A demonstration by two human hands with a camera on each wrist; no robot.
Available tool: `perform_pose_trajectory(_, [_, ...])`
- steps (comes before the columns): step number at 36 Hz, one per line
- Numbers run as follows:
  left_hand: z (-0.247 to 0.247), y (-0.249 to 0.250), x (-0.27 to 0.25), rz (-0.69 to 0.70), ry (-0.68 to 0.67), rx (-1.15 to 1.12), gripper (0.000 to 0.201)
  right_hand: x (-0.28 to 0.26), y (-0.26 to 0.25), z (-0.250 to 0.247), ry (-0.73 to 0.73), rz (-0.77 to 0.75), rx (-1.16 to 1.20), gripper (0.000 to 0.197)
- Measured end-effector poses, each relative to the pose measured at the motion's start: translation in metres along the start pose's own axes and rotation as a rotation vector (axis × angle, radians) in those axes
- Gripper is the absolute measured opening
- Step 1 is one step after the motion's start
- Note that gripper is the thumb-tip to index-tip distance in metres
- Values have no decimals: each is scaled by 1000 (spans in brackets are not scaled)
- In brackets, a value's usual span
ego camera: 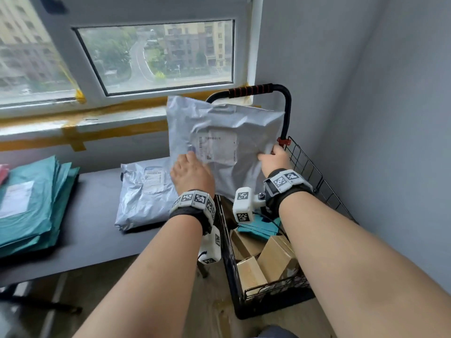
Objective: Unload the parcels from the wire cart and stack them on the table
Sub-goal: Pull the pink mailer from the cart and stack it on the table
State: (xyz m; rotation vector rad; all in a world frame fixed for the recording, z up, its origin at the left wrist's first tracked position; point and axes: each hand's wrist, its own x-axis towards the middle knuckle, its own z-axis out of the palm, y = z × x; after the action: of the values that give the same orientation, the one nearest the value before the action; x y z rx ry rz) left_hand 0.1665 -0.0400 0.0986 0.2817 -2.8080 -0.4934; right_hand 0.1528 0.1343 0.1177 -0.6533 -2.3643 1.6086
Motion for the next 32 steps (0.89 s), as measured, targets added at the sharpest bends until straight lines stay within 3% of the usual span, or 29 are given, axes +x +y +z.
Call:
perform_pose_trajectory(6, [7, -35, -3, -409, -306, -61, 68, 21, 11, 33, -236, 263, 74, 11])
perform_pose_trajectory(8, [5, -41, -7, -489, -401, -193, 80, 26, 21, 51, -359, 302, 134, 16])
perform_pose_trajectory(11, [0, -43, -13, -534, -466, -415, 78, 18, 25, 69, -434, 431, 283, 24])
perform_pose_trajectory(14, [-1, -43, -18, -548, -388, -647, 54, 7, 26, 77, -452, 606, 416, 9])
perform_pose_trajectory(16, [3, -48, -20, -577, -315, -712, 37, 1, 30, 83, -486, 591, 371, 10])
perform_pose_trajectory(18, [5, -55, -20, -593, -263, -710, 35, -2, 37, 91, -536, 563, 312, 6])
perform_pose_trajectory(20, [4, -62, -18, -618, -235, -680, 32, -4, 44, 97, -486, 580, 276, 34])
perform_pose_trajectory(22, [-3, -70, -16, -640, -201, -699, 31, 5, 59, 110, -416, 572, 228, 48])
perform_pose_trajectory(25, [-7, -89, -9, -680, -195, -702, 43, -6, 40, 116, -370, 569, 131, 88])
perform_pose_trajectory(28, [-15, -113, 5, -684, -214, -637, 36, -7, 29, 126, -272, 499, 32, 80])
perform_pose_trajectory(32, [-15, -148, 31, -706, -167, -578, 33, -5, 23, 154, -238, 469, -7, 87])
